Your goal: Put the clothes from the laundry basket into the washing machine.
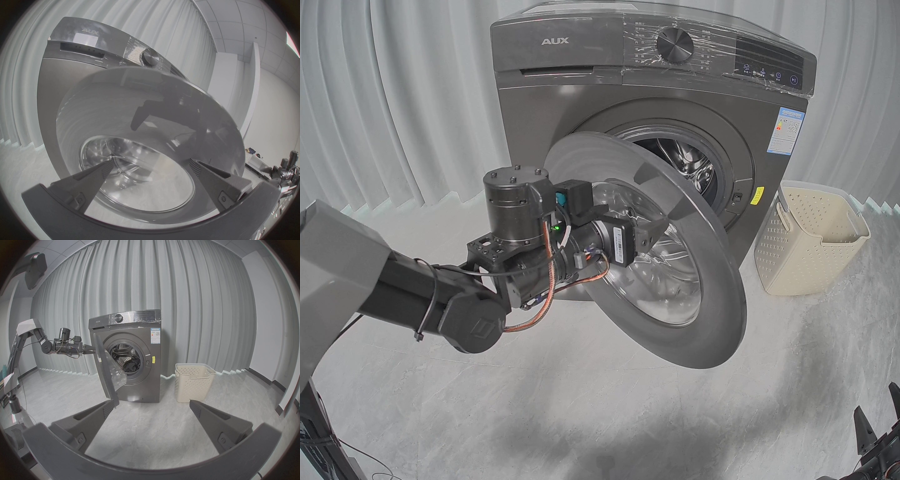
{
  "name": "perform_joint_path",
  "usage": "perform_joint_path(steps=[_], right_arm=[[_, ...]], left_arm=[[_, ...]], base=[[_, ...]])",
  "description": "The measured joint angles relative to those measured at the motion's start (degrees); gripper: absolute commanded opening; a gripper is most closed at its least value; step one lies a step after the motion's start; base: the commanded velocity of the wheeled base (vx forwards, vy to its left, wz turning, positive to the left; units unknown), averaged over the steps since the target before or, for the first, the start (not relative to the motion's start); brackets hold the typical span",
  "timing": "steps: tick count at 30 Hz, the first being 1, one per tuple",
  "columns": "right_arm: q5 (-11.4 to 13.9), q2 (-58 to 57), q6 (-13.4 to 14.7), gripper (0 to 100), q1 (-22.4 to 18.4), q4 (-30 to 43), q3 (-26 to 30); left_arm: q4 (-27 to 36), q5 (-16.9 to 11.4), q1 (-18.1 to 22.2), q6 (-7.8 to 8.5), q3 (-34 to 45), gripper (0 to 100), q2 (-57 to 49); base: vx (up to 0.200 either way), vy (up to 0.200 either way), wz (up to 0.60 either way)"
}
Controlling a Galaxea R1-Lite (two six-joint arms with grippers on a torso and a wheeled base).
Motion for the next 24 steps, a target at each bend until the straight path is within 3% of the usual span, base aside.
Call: perform_joint_path(steps=[4, 9, 13, 18, 24], right_arm=[[0.00, 0.00, 0.00, 100, -0.05, 0.00, 0.00], [0.00, 0.00, -0.02, 100, -0.05, 0.00, 0.00], [0.00, 0.00, -0.02, 100, -0.02, 0.00, 0.00], [0.00, 0.00, 0.00, 100, 0.00, 0.00, 0.00], [0.00, 0.00, 0.00, 100, 0.00, 0.00, 0.00]], left_arm=[[0.00, 2.33, 0.13, -1.34, -3.71, 100, 2.40], [-0.38, 8.50, 0.41, -4.18, -10.03, 100, 5.73], [-0.52, 9.46, 0.50, -5.36, -11.47, 100, 7.03], [-0.82, 9.37, 0.28, -5.63, -5.68, 100, 5.13], [-1.28, 8.58, -0.50, -5.55, 8.79, 100, -3.56]], base=[[0.000, 0.000, 0.00], [0.000, 0.000, 0.00], [0.000, 0.000, 0.00], [0.000, 0.000, 0.00], [0.000, 0.000, 0.00]])
